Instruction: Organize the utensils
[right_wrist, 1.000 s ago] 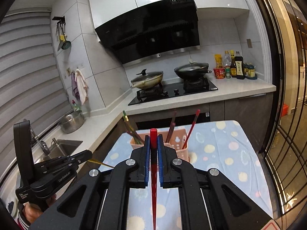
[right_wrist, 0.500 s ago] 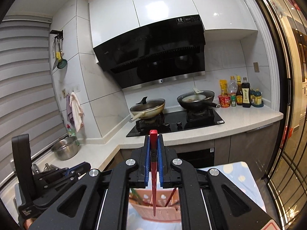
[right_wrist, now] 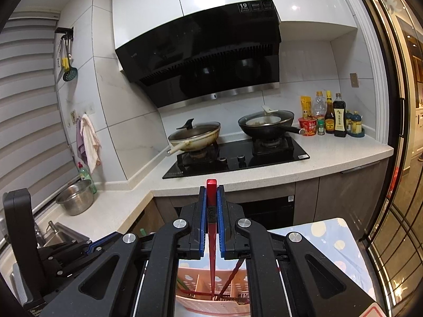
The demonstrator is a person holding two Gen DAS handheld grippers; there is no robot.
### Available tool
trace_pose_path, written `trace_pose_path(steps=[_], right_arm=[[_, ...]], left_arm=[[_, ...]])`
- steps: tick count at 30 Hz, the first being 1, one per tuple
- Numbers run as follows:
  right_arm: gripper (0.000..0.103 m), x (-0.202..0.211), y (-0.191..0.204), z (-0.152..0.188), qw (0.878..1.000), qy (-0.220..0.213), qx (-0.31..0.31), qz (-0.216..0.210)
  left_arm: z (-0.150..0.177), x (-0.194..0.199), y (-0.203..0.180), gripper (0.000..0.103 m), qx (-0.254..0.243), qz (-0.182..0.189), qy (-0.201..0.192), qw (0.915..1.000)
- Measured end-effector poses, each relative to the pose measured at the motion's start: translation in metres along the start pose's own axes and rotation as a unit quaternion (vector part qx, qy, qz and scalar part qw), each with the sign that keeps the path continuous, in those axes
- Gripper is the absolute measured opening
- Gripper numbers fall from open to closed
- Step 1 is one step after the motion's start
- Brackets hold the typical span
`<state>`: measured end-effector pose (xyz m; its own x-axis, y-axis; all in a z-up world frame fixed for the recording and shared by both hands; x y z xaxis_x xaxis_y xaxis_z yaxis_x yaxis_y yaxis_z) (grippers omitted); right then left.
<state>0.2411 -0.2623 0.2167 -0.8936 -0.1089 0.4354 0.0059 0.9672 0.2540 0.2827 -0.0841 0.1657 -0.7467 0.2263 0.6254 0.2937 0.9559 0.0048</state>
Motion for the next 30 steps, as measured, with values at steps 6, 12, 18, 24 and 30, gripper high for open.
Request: trace_pose_path(steps=[6, 12, 18, 24, 30], right_arm=[[0.007, -0.018, -0.001, 0.015, 1.0, 0.025, 0.003, -0.001], [0.007, -0.03, -0.003, 0.027, 0.999, 0.042, 0.008, 0.001], [0.008, -0.039, -0.004, 0.036, 0.998, 0.059, 0.008, -0.003], [0.03, -0.03, -0.006, 0.043, 0.998, 0.056, 0.005, 0.0], [0.04, -0.01, -0.004, 0.051, 0.998, 0.053, 0.013, 0.005]], left_arm=[[0.006, -0.017, -0.01, 0.001, -0.003, 0.006, 0.013, 0.9999], [0.009, -0.028, -0.016, 0.001, 0.001, 0.01, 0.022, 0.9997], [0.01, -0.031, -0.017, 0.002, 0.001, 0.009, 0.021, 0.9997], [0.013, -0.024, -0.012, 0.046, 0.018, -0.009, 0.007, 0.9998], [0.02, -0.007, -0.011, 0.053, 0.022, -0.01, 0.002, 0.9997]])
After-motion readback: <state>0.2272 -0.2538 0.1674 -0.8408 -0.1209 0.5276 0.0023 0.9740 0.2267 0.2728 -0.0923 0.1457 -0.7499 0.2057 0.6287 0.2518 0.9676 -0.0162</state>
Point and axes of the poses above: each gripper's, at about its wrist camera, not at the fingertips, and x roughly against the way its jaws point, y to its left, z to its underside, the point moved 1 cm from there along -x, roughly the way its jaws point, and after that the axes turned 7 degrees about y, right-handed, at the moved point
